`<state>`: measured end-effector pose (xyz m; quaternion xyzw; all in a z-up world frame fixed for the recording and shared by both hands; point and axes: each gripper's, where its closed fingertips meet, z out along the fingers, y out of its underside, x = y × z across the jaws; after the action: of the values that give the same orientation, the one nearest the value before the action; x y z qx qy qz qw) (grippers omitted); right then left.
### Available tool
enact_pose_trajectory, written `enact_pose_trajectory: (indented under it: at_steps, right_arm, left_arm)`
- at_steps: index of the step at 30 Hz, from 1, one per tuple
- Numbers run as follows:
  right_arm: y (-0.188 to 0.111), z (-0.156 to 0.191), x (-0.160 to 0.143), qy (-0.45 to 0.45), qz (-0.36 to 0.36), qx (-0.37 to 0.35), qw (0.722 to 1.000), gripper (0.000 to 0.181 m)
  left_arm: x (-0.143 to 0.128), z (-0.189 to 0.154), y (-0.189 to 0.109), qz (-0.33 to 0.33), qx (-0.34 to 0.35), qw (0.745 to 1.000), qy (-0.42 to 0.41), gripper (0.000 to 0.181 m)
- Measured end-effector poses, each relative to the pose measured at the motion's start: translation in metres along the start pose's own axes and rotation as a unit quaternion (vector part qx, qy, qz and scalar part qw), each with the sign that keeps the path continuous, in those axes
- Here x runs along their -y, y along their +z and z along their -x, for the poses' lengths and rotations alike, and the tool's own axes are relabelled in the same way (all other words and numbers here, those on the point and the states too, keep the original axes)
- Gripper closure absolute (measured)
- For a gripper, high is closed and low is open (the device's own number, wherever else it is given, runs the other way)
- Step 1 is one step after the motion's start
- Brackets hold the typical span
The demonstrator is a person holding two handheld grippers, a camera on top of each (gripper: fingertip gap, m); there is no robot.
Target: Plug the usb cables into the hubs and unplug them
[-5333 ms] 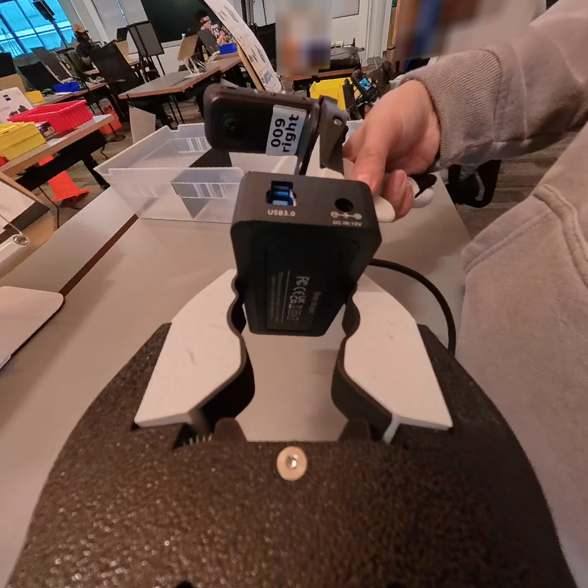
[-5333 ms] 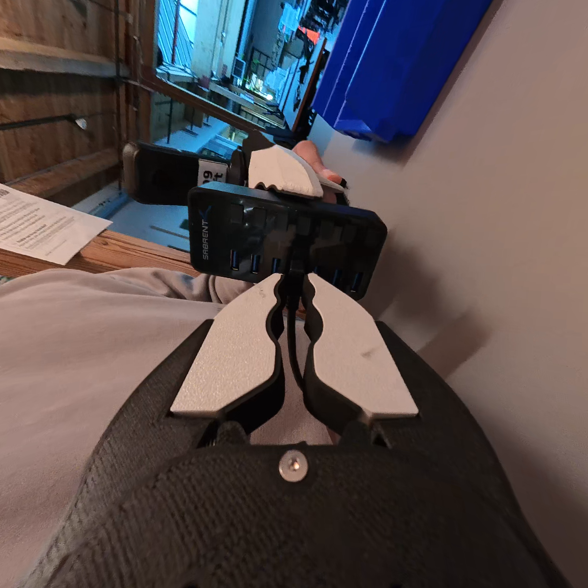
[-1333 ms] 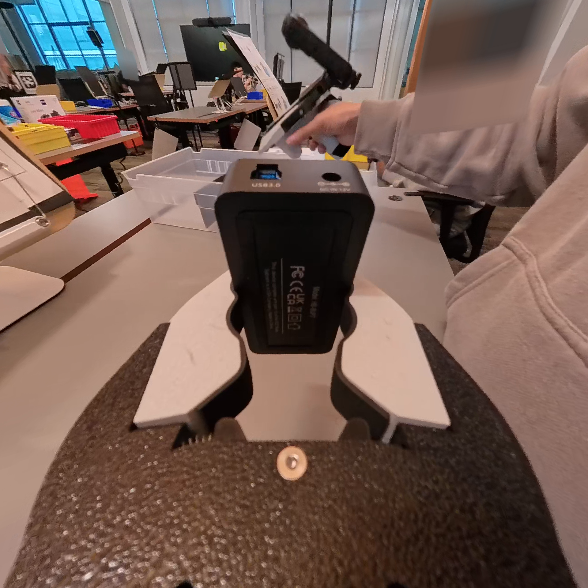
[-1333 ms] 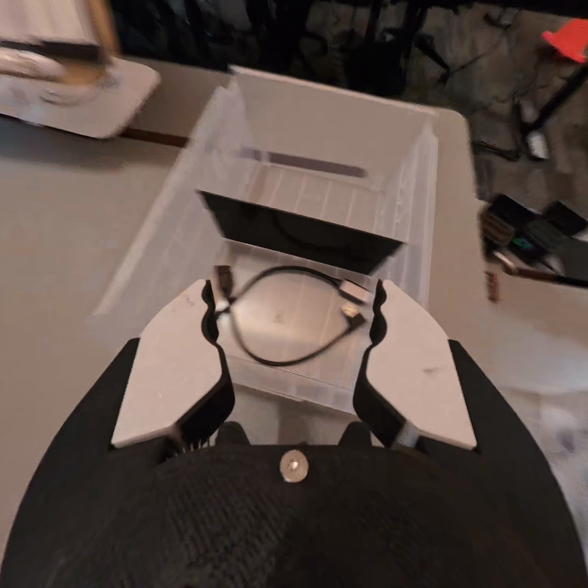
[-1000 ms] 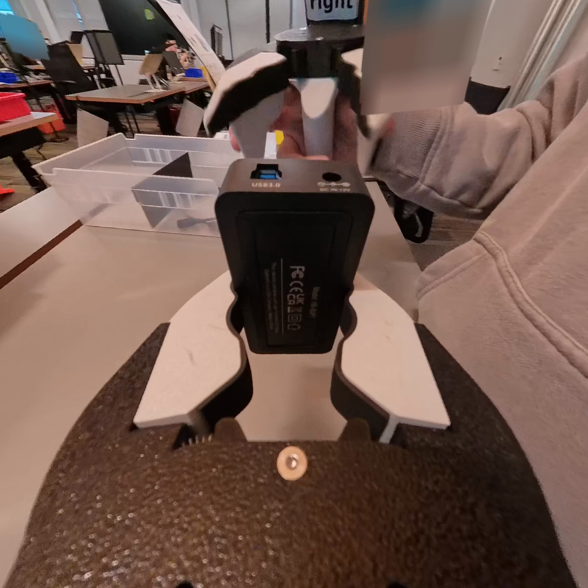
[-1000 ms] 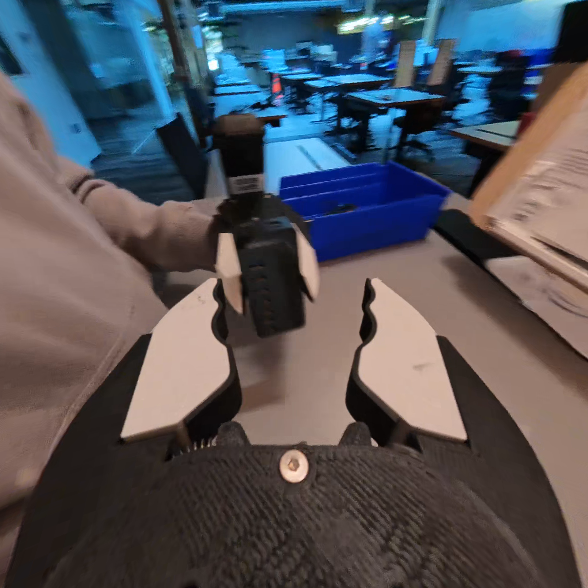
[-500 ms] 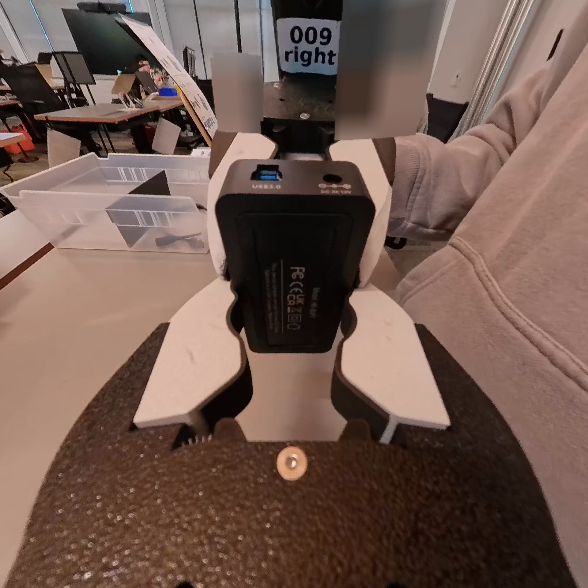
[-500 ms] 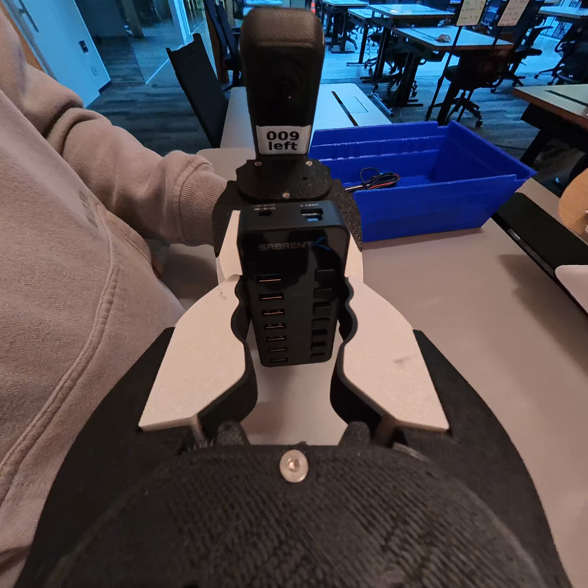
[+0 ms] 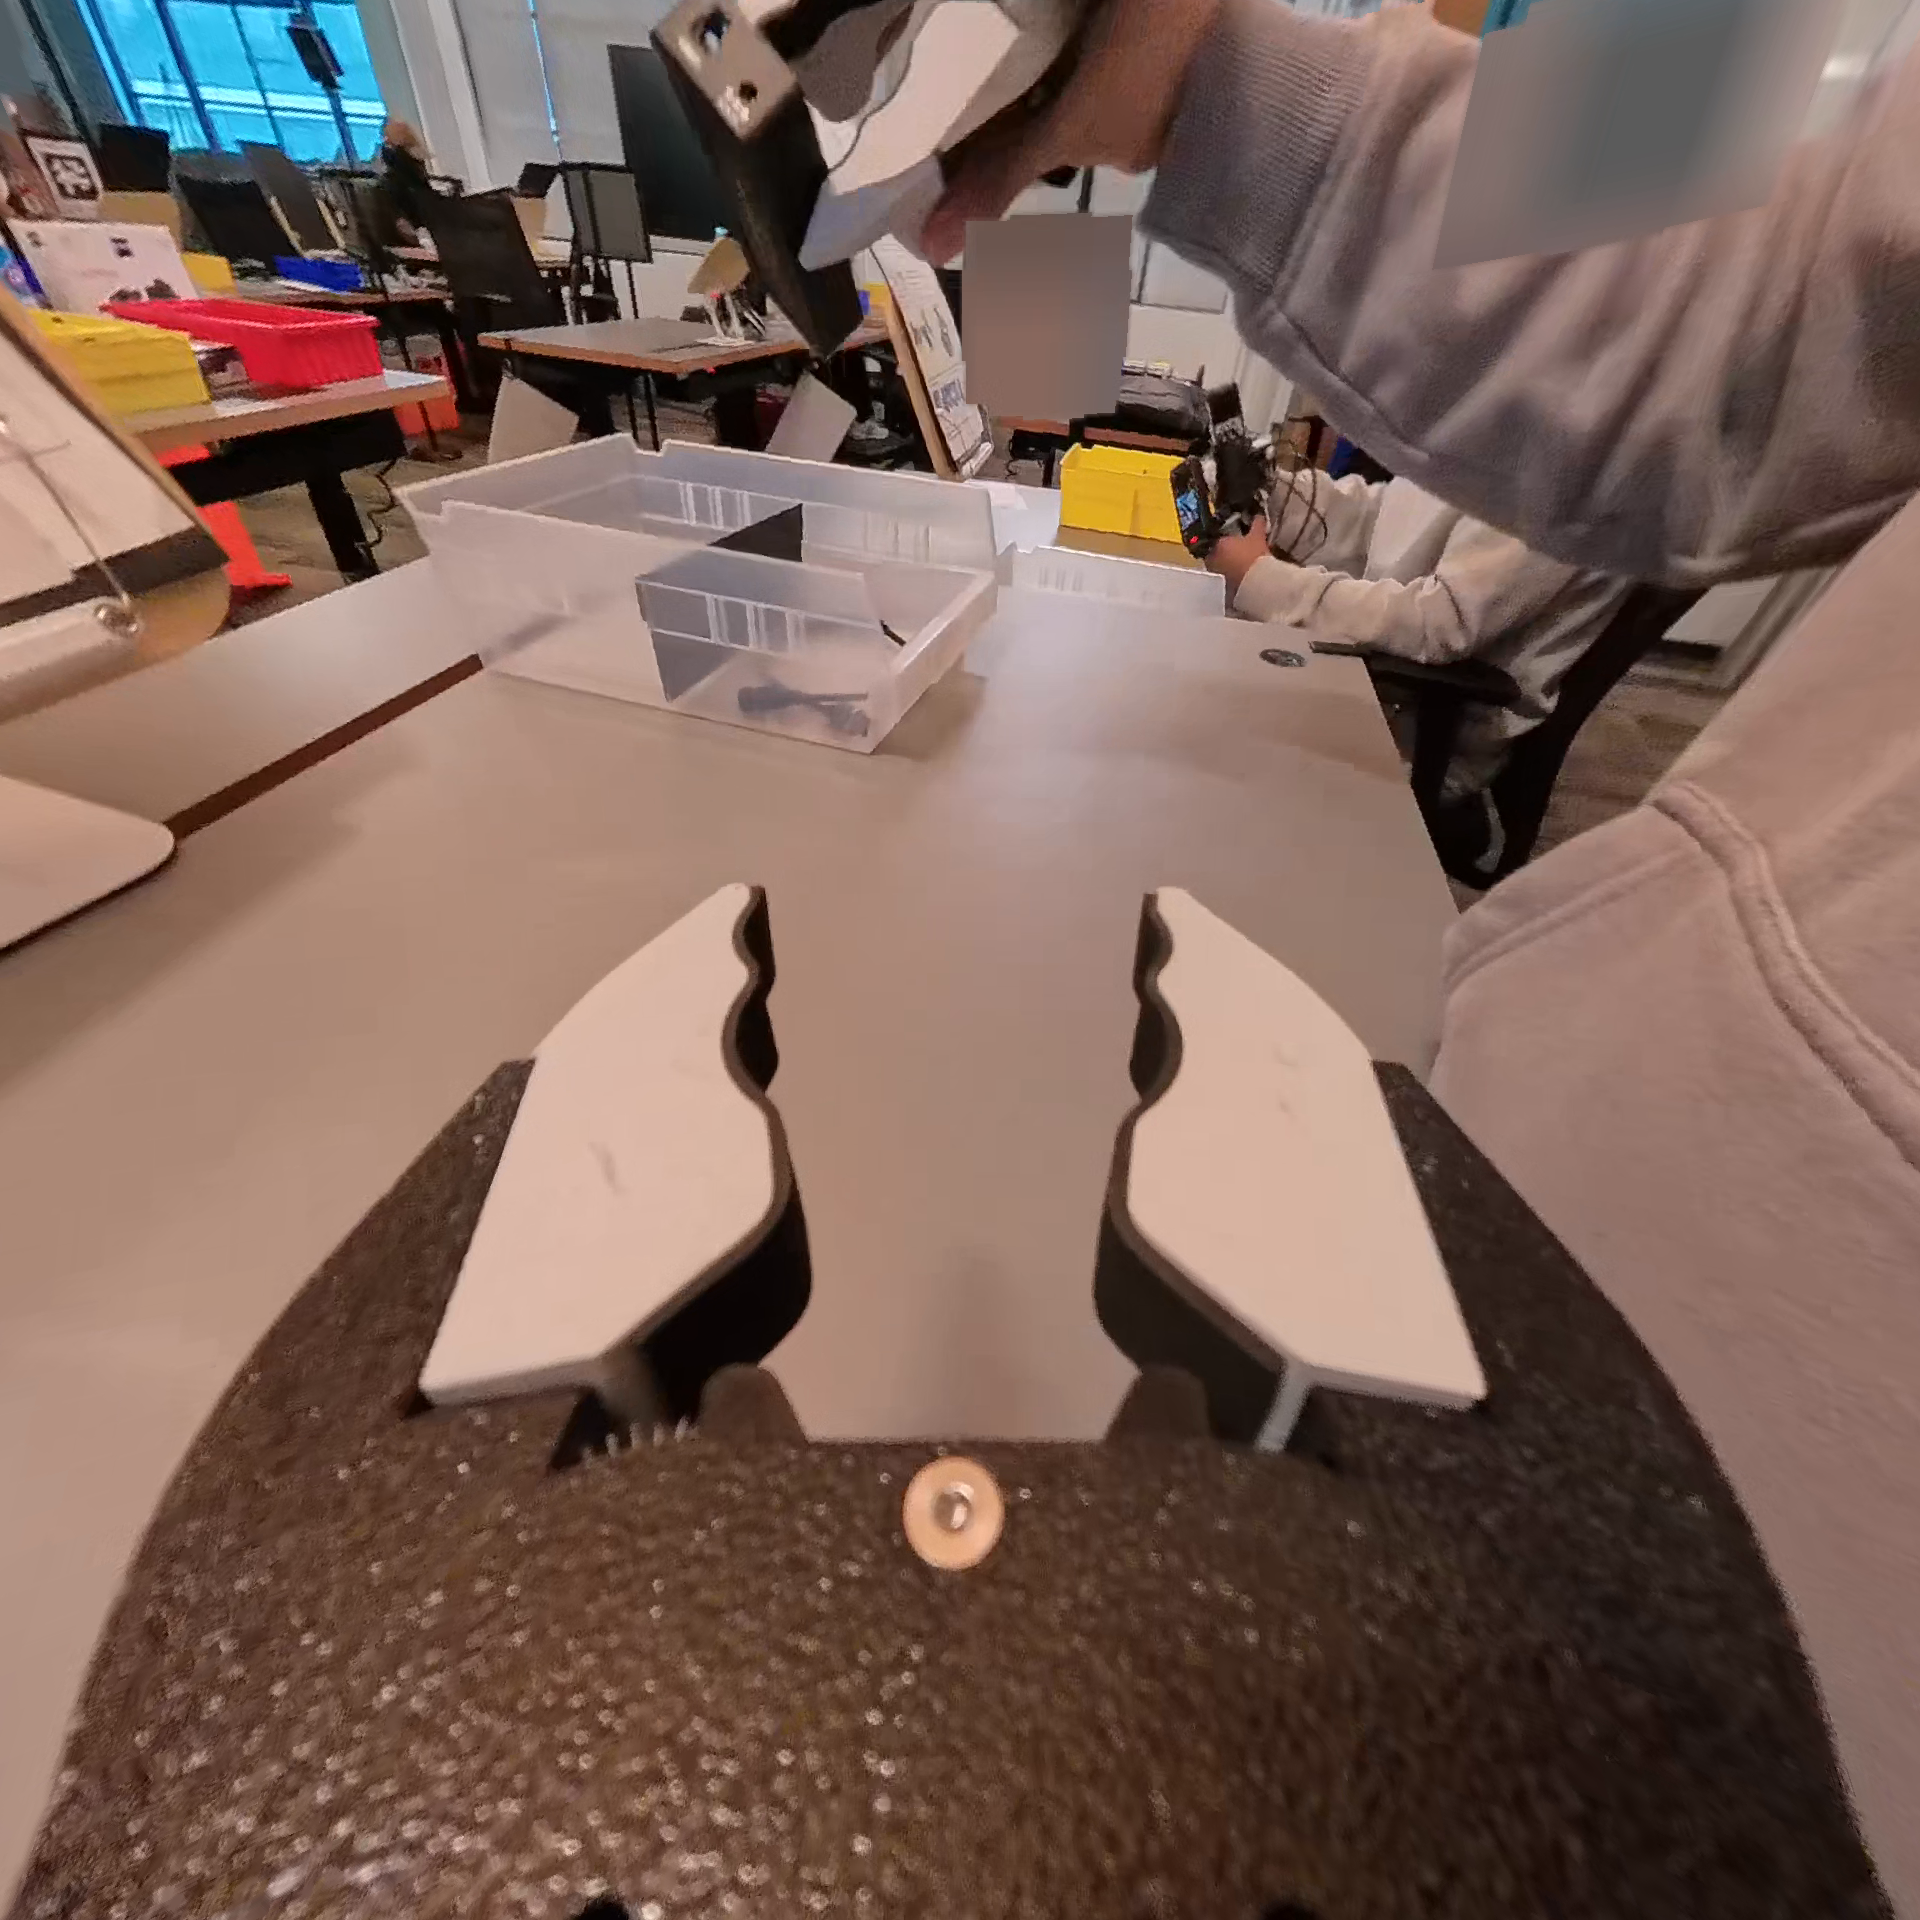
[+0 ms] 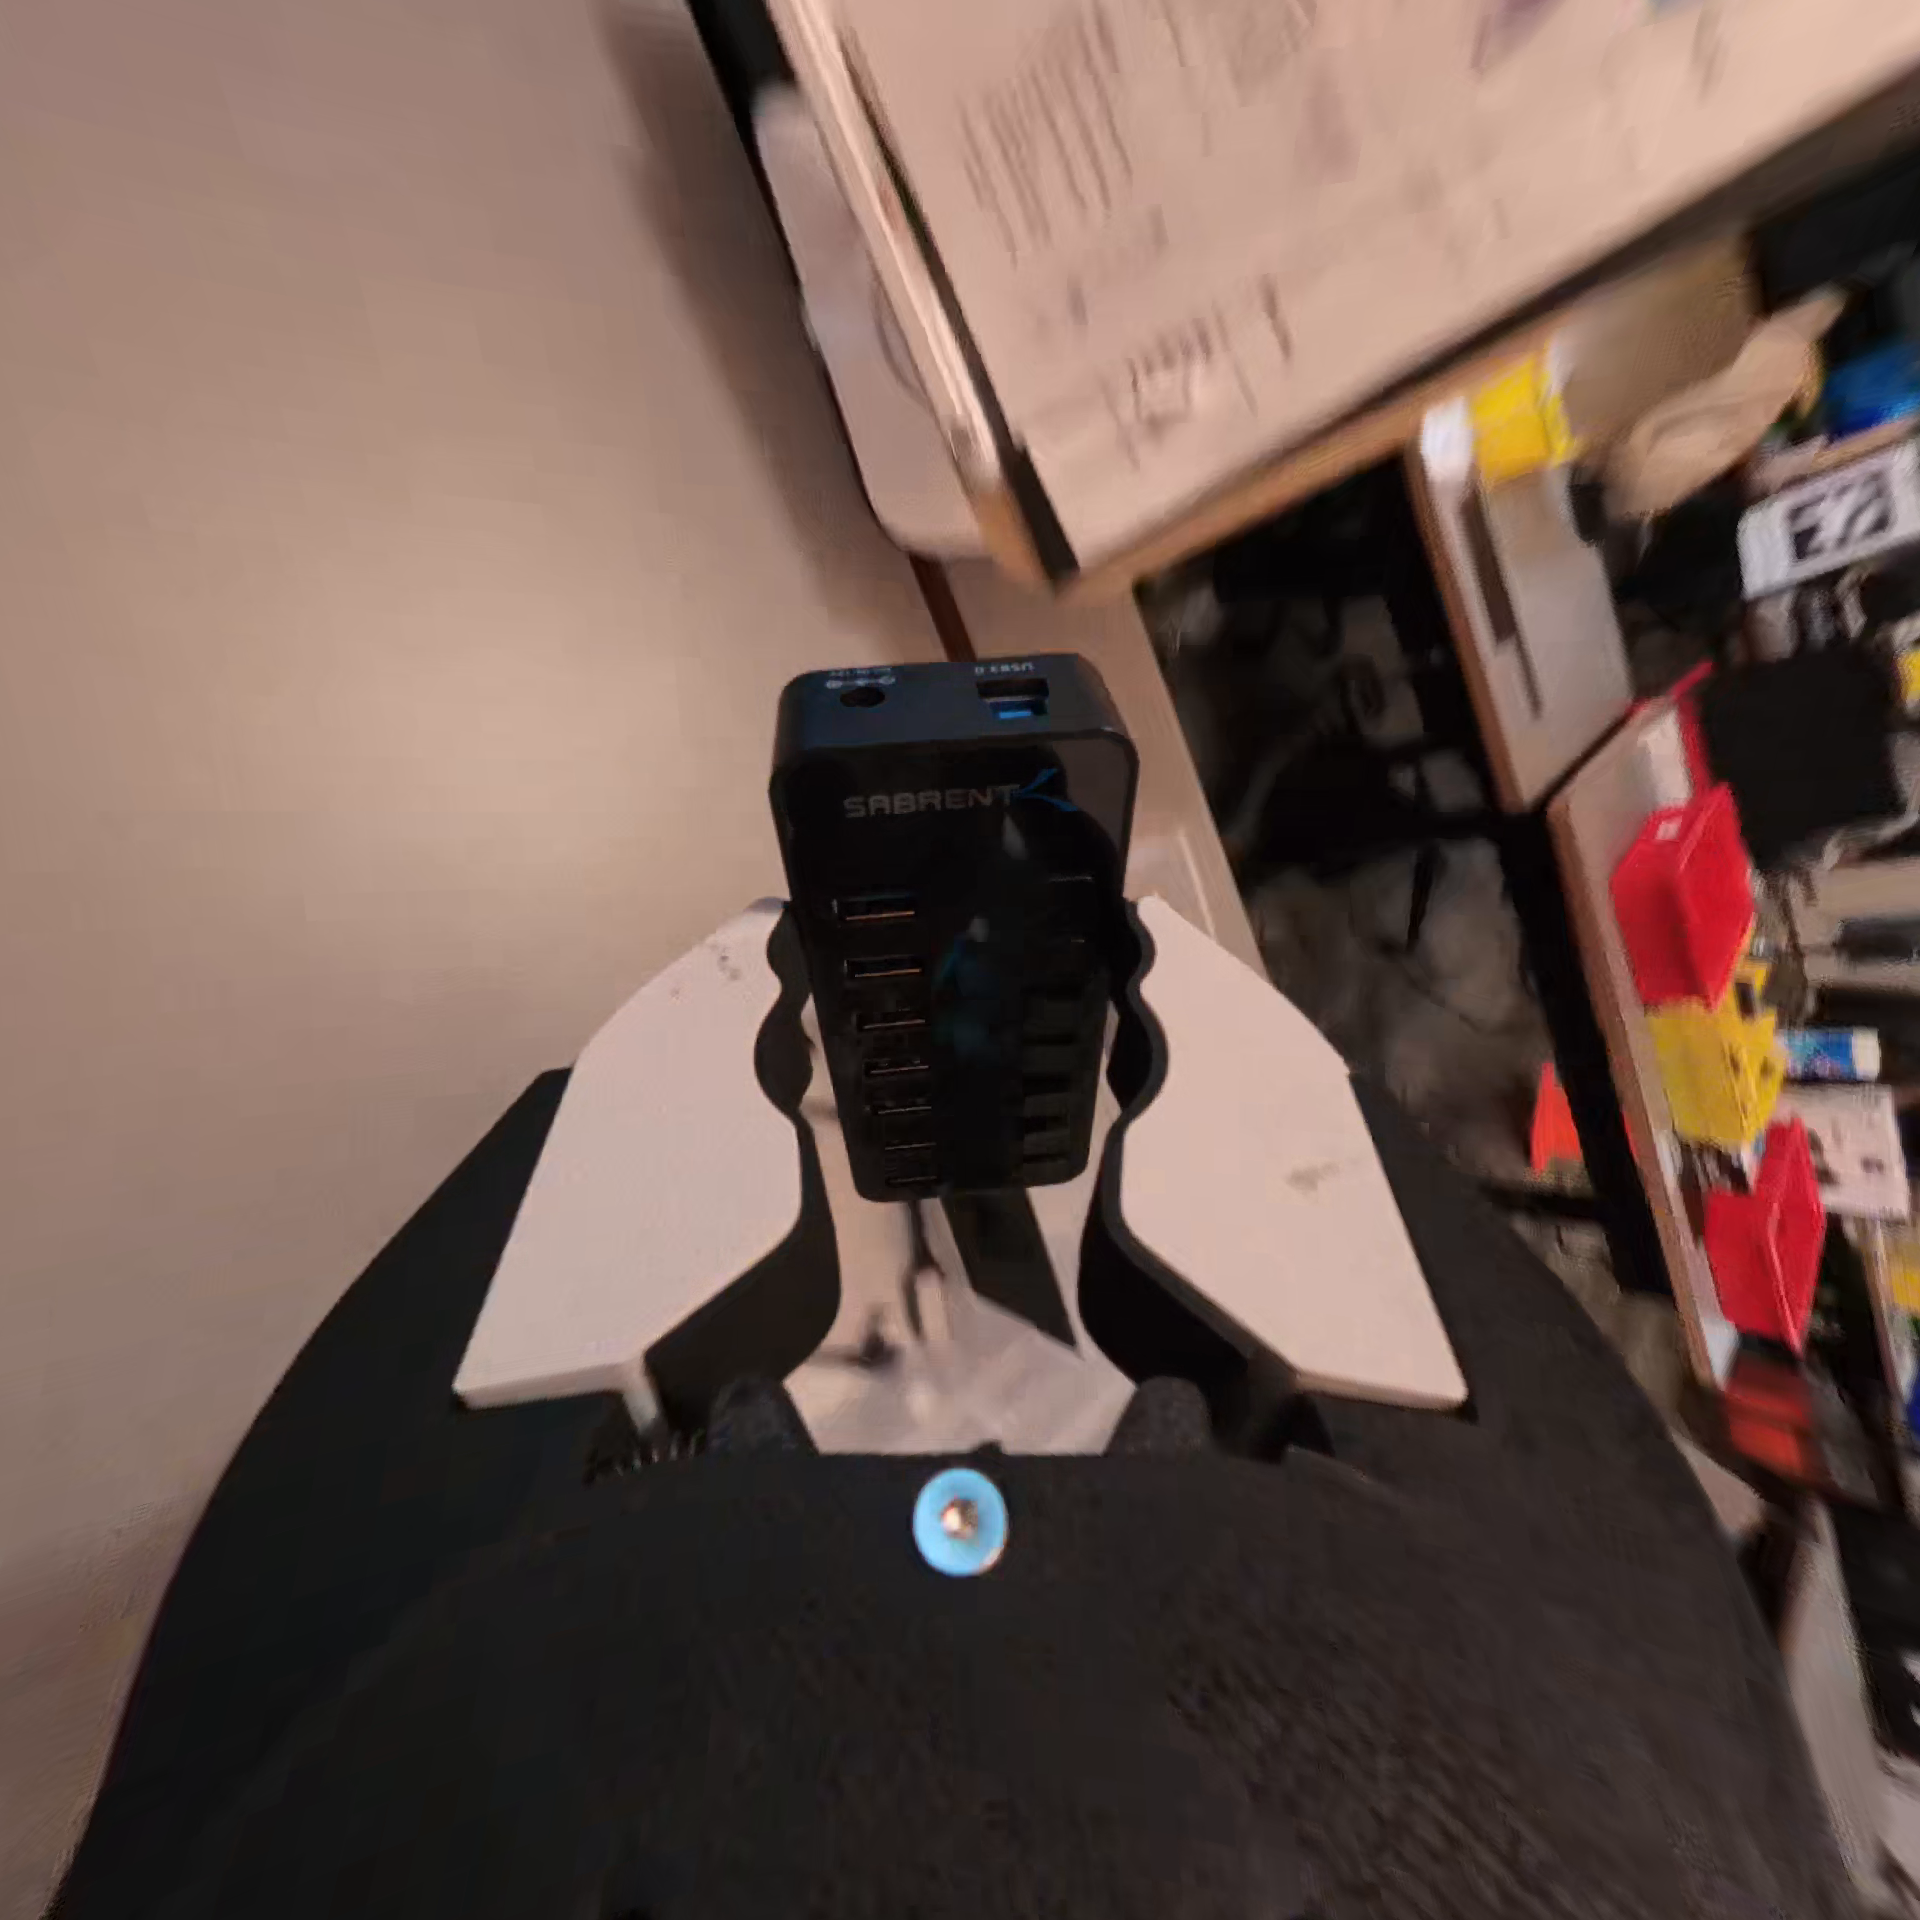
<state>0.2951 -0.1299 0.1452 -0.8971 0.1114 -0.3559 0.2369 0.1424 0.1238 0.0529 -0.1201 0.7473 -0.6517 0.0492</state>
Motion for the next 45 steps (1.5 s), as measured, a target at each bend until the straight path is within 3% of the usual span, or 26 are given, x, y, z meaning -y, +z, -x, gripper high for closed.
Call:
enact_pose_trajectory:
  at_steps: [1, 6, 13, 18, 22, 26, 34, 38, 42, 45]
  right_arm:
    - [0.006, -0.017, -0.022, -0.008, 0.040, 0.006, 0.999, 0.124]
    - [0.058, -0.067, -0.098, -0.083, 0.192, 0.052, 0.977, 0.124]
    - [0.137, -0.062, -0.177, -0.086, 0.314, 0.174, 0.930, 0.124]
    - [0.175, -0.054, -0.196, -0.009, 0.307, 0.210, 0.928, 0.124]
    - [0.191, -0.037, -0.209, -0.043, 0.342, 0.254, 0.904, 0.124]
    - [0.207, -0.021, -0.214, -0.034, 0.337, 0.274, 0.900, 0.124]
    - [0.208, -0.025, -0.218, -0.059, 0.346, 0.255, 0.901, 0.119]
    - [0.200, -0.043, -0.201, -0.038, 0.301, 0.209, 0.930, 0.107]
    - [0.171, -0.067, -0.182, 0.005, 0.267, 0.139, 0.954, 0.090]
    - [0.136, -0.077, -0.157, 0.059, 0.213, 0.066, 0.973, 0.089]
  left_arm:
    - [-0.001, 0.000, -0.002, -0.004, 0.001, 1.000, -0.006, 0.116]
    - [-0.003, 0.004, -0.005, -0.010, 0.009, 1.000, -0.023, 0.120]
    - [-0.007, 0.005, -0.010, 0.006, 0.025, 1.000, -0.015, 0.122]
    - [-0.017, 0.007, -0.019, 0.003, 0.043, 0.998, -0.042, 0.124]
    - [-0.021, 0.014, -0.019, -0.001, 0.052, 0.997, -0.060, 0.125]
    - [-0.019, 0.019, -0.016, 0.000, 0.054, 0.997, -0.061, 0.125]
    - [-0.017, 0.023, -0.012, -0.004, 0.050, 0.997, -0.061, 0.125]
    - [-0.005, 0.029, -0.017, -0.001, 0.069, 0.997, -0.032, 0.124]
    - [0.019, 0.044, -0.037, -0.013, 0.114, 0.993, -0.003, 0.126]
    - [0.034, 0.078, -0.072, -0.006, 0.207, 0.978, 0.002, 0.127]
